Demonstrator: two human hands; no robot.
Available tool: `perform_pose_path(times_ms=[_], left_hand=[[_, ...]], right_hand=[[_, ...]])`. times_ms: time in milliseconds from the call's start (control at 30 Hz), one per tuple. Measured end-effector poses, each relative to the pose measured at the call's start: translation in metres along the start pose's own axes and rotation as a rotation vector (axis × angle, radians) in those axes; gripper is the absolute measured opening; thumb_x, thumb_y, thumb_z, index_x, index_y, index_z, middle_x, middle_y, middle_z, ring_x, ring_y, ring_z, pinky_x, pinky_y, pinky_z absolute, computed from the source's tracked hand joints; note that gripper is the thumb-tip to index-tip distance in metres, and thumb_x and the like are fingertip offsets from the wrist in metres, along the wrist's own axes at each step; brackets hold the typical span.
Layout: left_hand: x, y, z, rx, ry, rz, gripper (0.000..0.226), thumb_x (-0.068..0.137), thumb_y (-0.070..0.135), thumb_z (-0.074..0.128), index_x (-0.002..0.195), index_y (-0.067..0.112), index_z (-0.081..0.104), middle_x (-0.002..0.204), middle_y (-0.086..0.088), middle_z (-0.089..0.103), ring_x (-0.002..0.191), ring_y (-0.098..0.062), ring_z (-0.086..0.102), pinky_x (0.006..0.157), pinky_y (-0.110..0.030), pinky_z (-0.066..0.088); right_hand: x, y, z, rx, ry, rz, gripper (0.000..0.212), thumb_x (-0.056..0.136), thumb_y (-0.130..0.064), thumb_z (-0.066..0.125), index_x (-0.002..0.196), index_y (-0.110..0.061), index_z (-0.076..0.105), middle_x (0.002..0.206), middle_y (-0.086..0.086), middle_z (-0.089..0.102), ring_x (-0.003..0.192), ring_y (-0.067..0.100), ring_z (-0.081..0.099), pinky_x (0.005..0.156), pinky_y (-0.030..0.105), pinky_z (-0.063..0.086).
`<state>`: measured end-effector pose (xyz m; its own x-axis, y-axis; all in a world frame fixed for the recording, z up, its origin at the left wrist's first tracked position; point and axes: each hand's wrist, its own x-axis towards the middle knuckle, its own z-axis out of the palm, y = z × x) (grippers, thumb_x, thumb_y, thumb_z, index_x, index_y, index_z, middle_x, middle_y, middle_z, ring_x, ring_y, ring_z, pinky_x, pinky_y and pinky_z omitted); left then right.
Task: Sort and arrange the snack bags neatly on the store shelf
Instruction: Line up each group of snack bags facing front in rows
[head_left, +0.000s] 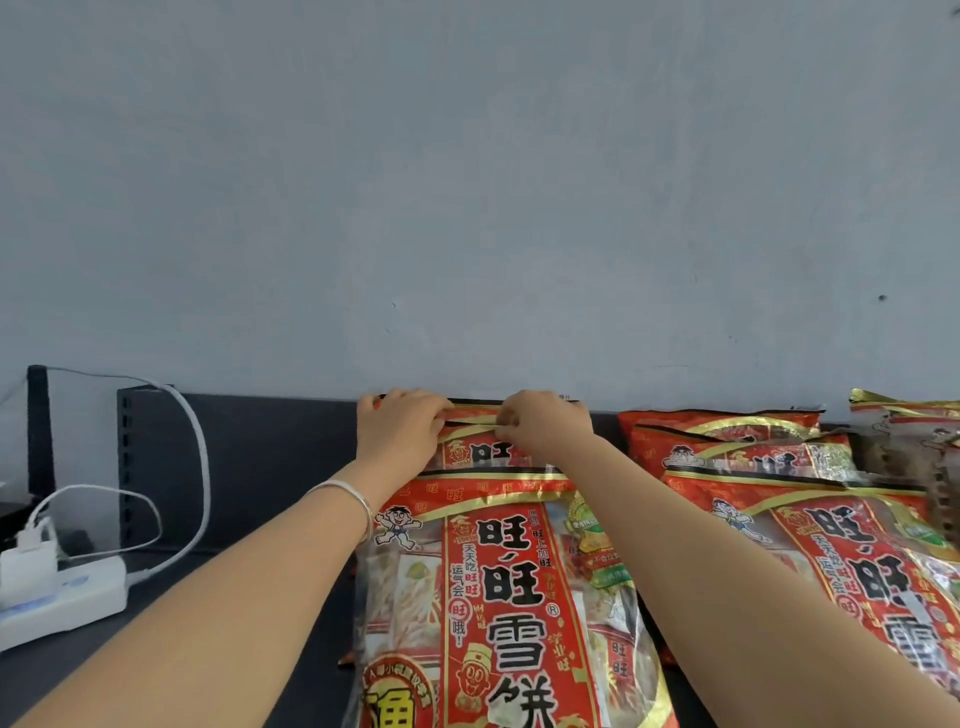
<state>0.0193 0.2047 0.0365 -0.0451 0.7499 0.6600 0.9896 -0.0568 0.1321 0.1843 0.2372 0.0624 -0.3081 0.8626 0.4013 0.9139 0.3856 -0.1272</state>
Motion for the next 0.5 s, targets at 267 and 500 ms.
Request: perform_pose_path(times_ms=[267,500], left_hand=[[0.019,0.004,0.007,0.019,0.047,-0.031,0.019,0.096,0.035,0.045,0.093,0.029,0.062,0.104,0.009,0.062,0.111,-0.019,0.050,0.105,-0.048,0.022],[0.025,0.000,0.018,0.036,0.184,-0.016,0.008,0.096,0.029,0.045,0.089,0.029,0.047,0.103,0.008,0.058,0.106,-0.018,0.050,0.101,-0.044,0.025]], right_hand=[[0.015,-0.001,-0.004,0.087,0.033,0.067,0.023,0.097,-0.028,0.044,0.103,-0.024,0.066,0.096,-0.003,0.067,0.090,0.019,0.059,0.093,0.043,0.039],[0.027,-0.006,0.009,-0.168,0.229,0.027,0.017,0.099,-0.013,0.039,0.088,-0.020,0.048,0.082,-0.003,0.058,0.077,0.022,0.054,0.077,0.037,0.026]])
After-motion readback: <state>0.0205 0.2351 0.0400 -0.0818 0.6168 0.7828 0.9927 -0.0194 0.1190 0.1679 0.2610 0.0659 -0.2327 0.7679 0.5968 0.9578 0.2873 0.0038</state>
